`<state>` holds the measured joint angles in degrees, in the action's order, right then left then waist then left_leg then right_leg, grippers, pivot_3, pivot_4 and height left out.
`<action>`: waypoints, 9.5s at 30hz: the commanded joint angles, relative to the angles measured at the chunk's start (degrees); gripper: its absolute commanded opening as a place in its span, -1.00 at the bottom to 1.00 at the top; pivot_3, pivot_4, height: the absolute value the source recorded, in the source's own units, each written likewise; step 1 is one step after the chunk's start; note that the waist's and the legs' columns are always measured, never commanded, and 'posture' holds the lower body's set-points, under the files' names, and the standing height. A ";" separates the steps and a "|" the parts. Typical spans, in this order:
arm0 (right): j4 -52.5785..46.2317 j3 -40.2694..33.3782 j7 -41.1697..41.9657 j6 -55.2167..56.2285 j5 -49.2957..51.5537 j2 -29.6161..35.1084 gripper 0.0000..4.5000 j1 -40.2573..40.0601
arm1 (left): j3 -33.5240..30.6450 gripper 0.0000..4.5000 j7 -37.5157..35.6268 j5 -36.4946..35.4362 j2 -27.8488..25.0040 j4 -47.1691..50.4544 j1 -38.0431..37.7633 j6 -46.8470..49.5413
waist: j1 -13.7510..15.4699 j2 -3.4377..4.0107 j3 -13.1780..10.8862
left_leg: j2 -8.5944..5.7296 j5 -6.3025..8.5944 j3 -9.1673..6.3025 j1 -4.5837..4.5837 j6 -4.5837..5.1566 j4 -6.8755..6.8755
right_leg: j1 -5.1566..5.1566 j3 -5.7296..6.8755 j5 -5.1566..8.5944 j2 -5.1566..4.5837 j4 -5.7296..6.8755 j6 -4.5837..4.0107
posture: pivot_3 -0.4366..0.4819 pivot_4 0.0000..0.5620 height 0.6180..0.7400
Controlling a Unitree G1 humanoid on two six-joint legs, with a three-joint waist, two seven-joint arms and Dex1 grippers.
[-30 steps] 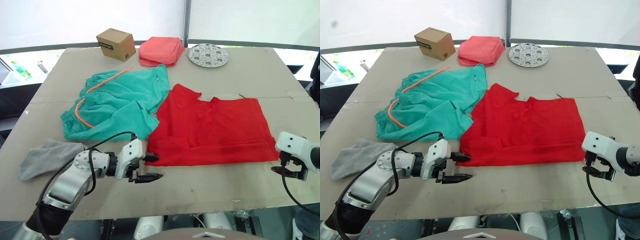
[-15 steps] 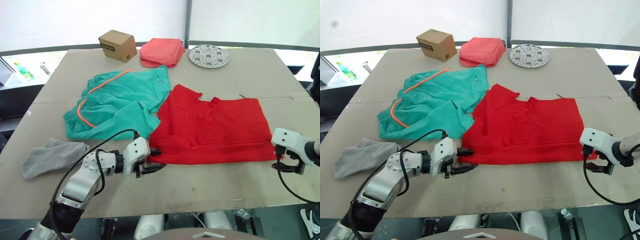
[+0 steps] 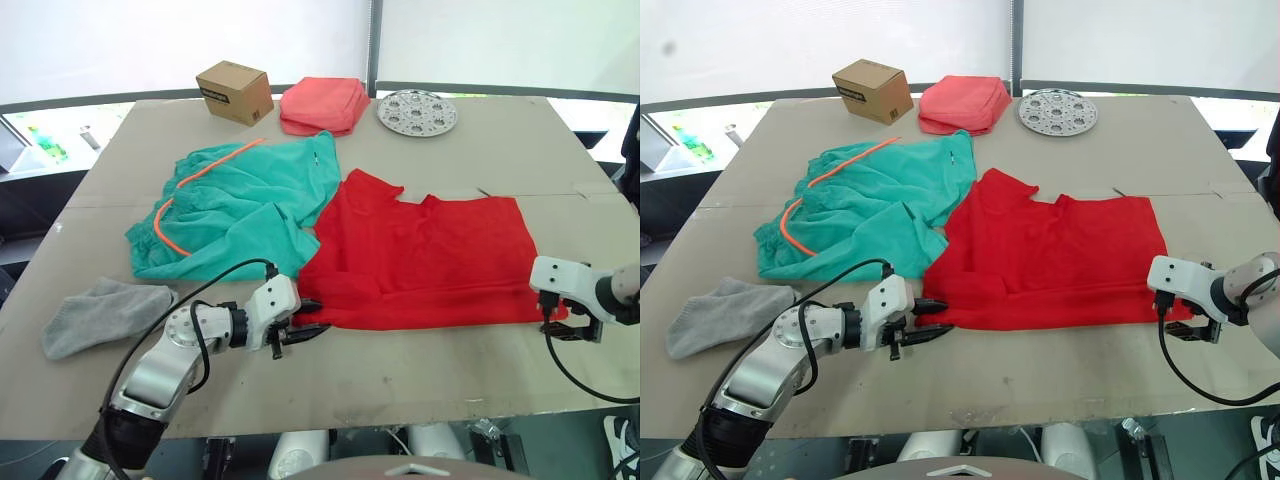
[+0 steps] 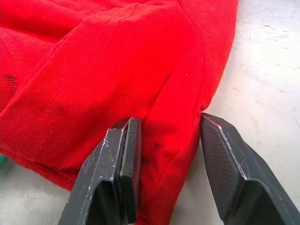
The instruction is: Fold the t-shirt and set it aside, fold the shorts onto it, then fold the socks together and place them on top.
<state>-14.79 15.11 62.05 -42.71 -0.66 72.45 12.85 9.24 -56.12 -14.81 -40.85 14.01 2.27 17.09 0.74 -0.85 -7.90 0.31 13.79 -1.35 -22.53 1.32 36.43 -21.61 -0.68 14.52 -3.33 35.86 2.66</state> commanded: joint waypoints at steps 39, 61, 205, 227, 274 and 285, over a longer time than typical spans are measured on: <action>-17.89 -34.15 5.52 0.54 16.24 -4.71 -0.26 -25.45 | -20.24 0.23 -3.08 -33.42 -5.29 11.85 -8.33 20.10 | 0.13 -0.19 0.14 | 0.07 0.01 -0.06 -0.07 0.01 0.04 | 0.01 0.11 -0.10 0.09 0.01 0.24 | -0.05 -0.47 1.00; -21.34 -28.24 -15.14 -7.08 24.63 -18.33 0.49 -9.95 | -18.59 0.99 35.01 -14.95 7.16 -31.07 21.45 18.85 | -0.01 -0.41 0.33 | -0.06 0.00 -0.19 0.01 -0.01 0.08 | 0.06 -0.08 -0.19 0.29 0.13 0.30 | -0.05 -0.47 1.00; -32.60 -31.43 -28.24 -19.71 49.48 -31.97 0.49 5.50 | -12.67 0.11 2.09 8.92 17.86 -82.02 61.51 11.70 | -1.25 -0.48 0.27 | -0.50 -0.02 -0.58 -0.30 0.06 0.14 | -0.08 0.03 -0.38 0.22 0.22 0.63 | -0.05 -0.47 1.00; -33.76 -31.42 -33.56 -15.02 56.74 -26.85 0.49 2.23 | -15.54 -0.38 4.69 9.26 19.71 -85.70 63.68 7.00 | -1.12 -0.51 0.27 | -0.37 -0.01 -0.57 -0.30 0.06 0.19 | -0.06 0.04 -0.38 0.20 0.26 0.63 | -0.05 -0.47 1.00; 72.77 -4.29 -18.30 8.06 9.50 -38.08 0.49 48.49 | -12.84 -0.98 2.21 -15.88 17.17 3.36 13.44 14.01 | -1.66 -0.27 0.20 | -0.12 -0.02 -0.09 -0.15 0.04 0.05 | -0.08 -0.36 -0.41 0.27 0.07 0.57 | -0.05 -0.47 1.00; 73.04 -5.82 -16.47 12.16 4.49 -38.41 -0.98 46.73 | -12.22 -1.00 4.64 -17.34 15.34 5.03 11.16 13.34 | -1.58 -0.25 0.18 | -0.17 -0.02 -0.12 -0.12 0.04 0.06 | -0.06 -0.34 -0.42 0.27 0.09 0.56 | -0.05 -0.47 1.00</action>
<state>58.84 10.44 45.85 -31.98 4.99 32.72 59.61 -2.40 -51.57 -31.16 -25.20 17.33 13.16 31.61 -0.84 -1.10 -7.72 0.15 13.76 -1.48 -22.64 1.35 36.49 -21.67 -1.02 14.10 -3.06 35.95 3.22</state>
